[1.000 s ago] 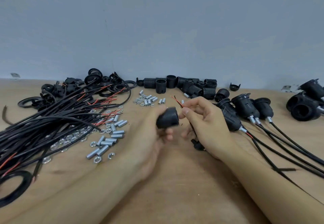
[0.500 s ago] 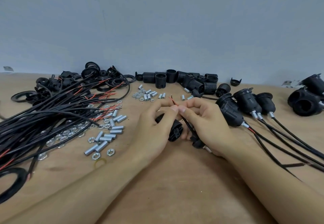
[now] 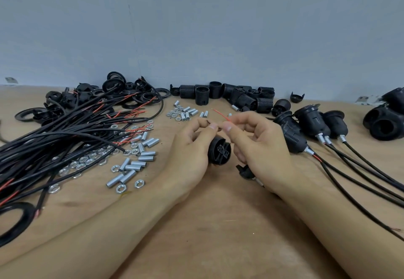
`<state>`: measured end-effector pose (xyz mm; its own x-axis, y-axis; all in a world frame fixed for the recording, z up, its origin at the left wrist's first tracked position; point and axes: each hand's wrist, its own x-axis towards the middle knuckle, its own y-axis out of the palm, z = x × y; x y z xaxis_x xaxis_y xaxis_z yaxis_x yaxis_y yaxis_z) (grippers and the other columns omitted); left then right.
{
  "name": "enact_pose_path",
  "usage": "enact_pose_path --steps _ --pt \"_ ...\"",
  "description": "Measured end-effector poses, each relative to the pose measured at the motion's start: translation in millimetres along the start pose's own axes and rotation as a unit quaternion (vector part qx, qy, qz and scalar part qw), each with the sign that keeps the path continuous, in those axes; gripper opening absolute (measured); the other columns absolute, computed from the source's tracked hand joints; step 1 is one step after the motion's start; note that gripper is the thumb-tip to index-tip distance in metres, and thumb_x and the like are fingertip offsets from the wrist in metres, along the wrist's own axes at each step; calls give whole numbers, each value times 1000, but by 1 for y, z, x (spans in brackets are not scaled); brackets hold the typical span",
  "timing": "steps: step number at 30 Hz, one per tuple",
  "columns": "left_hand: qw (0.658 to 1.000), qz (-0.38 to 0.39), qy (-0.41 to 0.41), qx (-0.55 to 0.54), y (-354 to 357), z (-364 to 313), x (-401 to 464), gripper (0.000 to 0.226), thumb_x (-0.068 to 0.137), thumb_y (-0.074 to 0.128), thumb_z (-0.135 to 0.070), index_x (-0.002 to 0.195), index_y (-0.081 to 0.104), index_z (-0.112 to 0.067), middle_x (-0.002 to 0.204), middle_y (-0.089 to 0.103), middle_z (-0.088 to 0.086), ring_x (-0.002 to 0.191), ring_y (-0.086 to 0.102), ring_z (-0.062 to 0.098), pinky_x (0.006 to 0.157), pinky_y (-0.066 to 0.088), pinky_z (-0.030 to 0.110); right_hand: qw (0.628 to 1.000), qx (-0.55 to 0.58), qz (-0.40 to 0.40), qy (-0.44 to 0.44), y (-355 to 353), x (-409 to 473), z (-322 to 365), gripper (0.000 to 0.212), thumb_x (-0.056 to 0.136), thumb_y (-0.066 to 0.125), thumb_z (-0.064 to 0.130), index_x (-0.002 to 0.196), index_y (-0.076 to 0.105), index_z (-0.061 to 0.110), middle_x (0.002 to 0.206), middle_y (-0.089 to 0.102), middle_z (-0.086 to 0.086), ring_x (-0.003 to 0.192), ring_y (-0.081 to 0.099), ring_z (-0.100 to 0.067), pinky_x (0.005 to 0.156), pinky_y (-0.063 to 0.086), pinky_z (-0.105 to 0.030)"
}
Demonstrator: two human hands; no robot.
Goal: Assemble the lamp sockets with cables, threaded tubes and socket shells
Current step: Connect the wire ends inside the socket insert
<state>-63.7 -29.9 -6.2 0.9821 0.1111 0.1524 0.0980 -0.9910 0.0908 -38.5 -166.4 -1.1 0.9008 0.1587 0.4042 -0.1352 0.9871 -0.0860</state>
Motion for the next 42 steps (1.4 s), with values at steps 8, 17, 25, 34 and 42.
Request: enact_pose_path --steps 8,17,25,34,42 --pt "994 -30 -62 -91 -6 -5 5 36 99 47 -33 71 60 -17 70 54 16 37 41 16 42 25 20 993 -69 24 -91 -14 -1 20 11 91 68 22 82 70 29 56 54 18 42 37 -2 45 29 -12" --pt "992 -51 -66 -89 -7 -4 7 37 98 46 -31 65 55 -16 60 52 12 35 36 18 40 20 17 986 -109 120 -39 -11 -12 32 14 90 69 19 78 68 14 60 29 -18 50 27 -20 41 27 -26" --pt "993 -53 -61 -88 -6 -4 7 38 93 48 -25 57 57 -19 53 51 7 34 37 18 38 23 16 984 -119 130 -6 -10 -14 32 19 92 65 18 72 62 17 58 33 -1 45 29 -8 40 27 -19" --pt "994 -90 -36 -47 -3 -3 7 49 100 46 -29 52 58 -24 52 53 -2 38 44 12 36 26 16 969 -196 122 -85 -10 -12 22 18 92 67 19 76 62 11 54 37 0 49 34 -11 48 32 -21" --pt "994 -95 -45 -43 -2 -2 8 48 101 41 -26 61 67 -21 55 52 6 34 41 12 33 25 17 961 -217 94 -141 -2 -14 12 10 93 66 22 84 63 24 66 64 -3 55 57 -19 56 49 -37"
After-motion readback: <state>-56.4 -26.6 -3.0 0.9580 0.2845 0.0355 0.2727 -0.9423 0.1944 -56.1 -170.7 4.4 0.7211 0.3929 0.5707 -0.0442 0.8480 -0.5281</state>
